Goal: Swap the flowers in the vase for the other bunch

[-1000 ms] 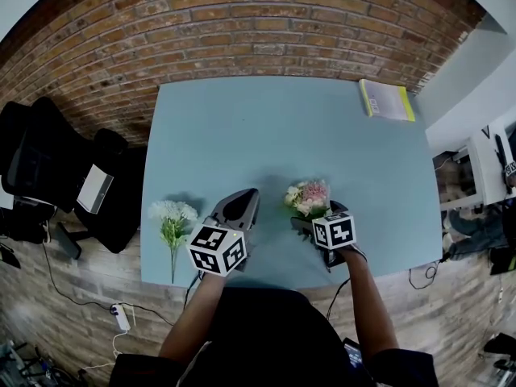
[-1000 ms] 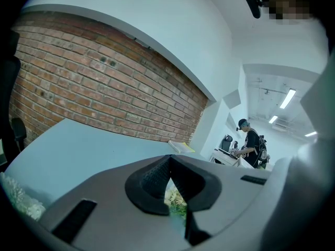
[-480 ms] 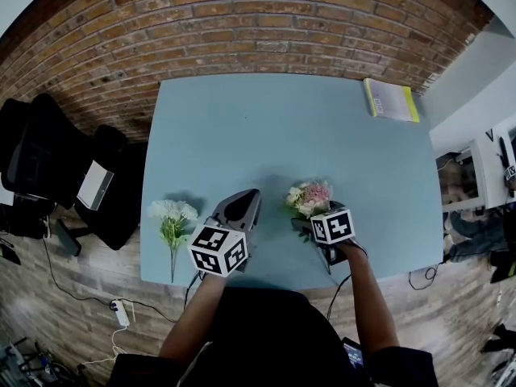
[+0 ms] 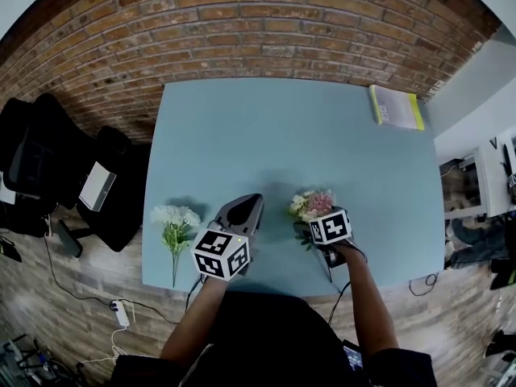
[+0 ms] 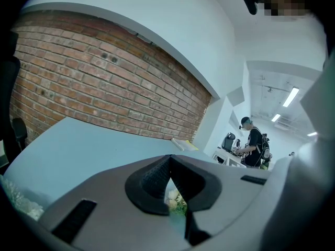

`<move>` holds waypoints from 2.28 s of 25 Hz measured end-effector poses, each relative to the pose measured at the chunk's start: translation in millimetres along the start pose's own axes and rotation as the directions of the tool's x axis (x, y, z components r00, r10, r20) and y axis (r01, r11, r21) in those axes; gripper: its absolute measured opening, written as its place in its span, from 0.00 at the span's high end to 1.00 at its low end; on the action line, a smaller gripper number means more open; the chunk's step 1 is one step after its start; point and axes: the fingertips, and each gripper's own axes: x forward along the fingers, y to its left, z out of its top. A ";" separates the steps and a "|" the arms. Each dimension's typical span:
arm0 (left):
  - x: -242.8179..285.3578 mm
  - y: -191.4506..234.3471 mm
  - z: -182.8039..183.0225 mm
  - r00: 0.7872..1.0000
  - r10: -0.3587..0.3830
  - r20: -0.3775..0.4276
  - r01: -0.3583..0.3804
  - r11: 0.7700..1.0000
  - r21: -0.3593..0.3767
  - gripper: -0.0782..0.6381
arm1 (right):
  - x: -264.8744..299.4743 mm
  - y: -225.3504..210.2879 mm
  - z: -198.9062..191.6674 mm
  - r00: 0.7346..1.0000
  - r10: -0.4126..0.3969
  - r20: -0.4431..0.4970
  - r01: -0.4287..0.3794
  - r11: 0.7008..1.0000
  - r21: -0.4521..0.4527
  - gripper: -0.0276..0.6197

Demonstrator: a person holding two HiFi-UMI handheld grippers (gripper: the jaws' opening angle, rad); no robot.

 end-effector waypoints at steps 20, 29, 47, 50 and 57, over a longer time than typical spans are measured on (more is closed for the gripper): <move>2.2 11.4 0.0 1.000 0.020 -0.002 -0.020 1.000 -0.015 0.88 | 23.0 -2.2 -8.5 0.994 -0.052 -0.101 0.045 0.996 -0.078 0.11; 0.9 13.8 1.7 1.000 0.031 -0.005 -0.031 0.999 -0.013 0.88 | 23.2 -2.6 -11.3 0.987 -0.074 -0.142 0.064 0.995 -0.071 0.11; 0.4 8.9 7.1 1.000 0.022 0.003 -0.022 1.000 -0.007 0.88 | 18.7 -0.7 -20.2 0.978 -0.078 -0.194 0.065 0.995 -0.072 0.21; -2.3 11.5 8.5 1.000 0.030 0.008 -0.030 0.999 -0.010 0.88 | 17.3 -0.2 -20.9 0.976 -0.074 -0.204 0.062 0.996 -0.066 0.23; -8.9 17.1 13.1 0.999 0.041 0.020 -0.041 0.999 -0.009 0.88 | 13.0 1.2 -21.1 0.973 -0.082 -0.215 0.070 0.995 -0.064 0.31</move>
